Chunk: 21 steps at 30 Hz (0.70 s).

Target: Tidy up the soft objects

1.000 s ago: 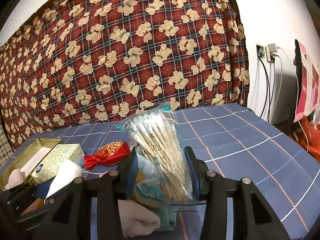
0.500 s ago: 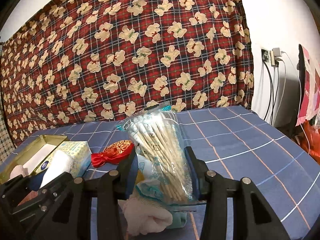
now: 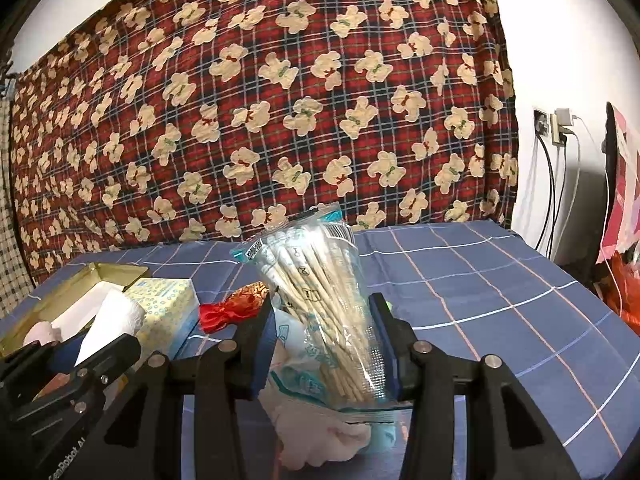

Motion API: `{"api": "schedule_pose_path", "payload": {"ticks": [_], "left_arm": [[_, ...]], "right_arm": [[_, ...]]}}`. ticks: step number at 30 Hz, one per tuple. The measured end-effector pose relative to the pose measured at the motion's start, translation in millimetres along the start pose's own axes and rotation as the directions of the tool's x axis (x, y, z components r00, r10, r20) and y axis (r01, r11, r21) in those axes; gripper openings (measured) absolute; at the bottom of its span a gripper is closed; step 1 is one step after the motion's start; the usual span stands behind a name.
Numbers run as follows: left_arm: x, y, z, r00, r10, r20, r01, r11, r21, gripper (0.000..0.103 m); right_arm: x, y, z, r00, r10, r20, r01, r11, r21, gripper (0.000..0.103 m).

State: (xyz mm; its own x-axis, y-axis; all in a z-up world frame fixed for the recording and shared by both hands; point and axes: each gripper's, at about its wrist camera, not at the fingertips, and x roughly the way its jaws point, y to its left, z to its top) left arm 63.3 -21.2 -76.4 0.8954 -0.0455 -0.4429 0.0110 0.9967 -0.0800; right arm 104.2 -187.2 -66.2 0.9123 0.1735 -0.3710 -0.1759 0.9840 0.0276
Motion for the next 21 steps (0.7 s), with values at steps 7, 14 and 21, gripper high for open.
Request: {"api": "schedule_pose_path", "payload": {"ticks": [7,14,21], "left_arm": [[1.6,10.4,-0.4,1.000,0.006,-0.013,-0.006,1.000,-0.025,0.029],[0.7,22.6,-1.2,1.000,0.005,-0.015,-0.006,0.999,-0.051,0.029],[1.6,31.5,-1.6,1.000,0.005,-0.025,-0.007,0.998,-0.065,0.029]], "right_arm": [[0.8,9.4,-0.5,1.000,0.013,-0.005,-0.013,1.000,-0.014,0.047],[0.0,16.2,-0.6,1.000,0.027,0.001,-0.027,0.999,-0.017,0.047],[0.4,23.8,-0.7,0.999,0.042,0.000,-0.042,0.999,-0.025,0.047]]}}
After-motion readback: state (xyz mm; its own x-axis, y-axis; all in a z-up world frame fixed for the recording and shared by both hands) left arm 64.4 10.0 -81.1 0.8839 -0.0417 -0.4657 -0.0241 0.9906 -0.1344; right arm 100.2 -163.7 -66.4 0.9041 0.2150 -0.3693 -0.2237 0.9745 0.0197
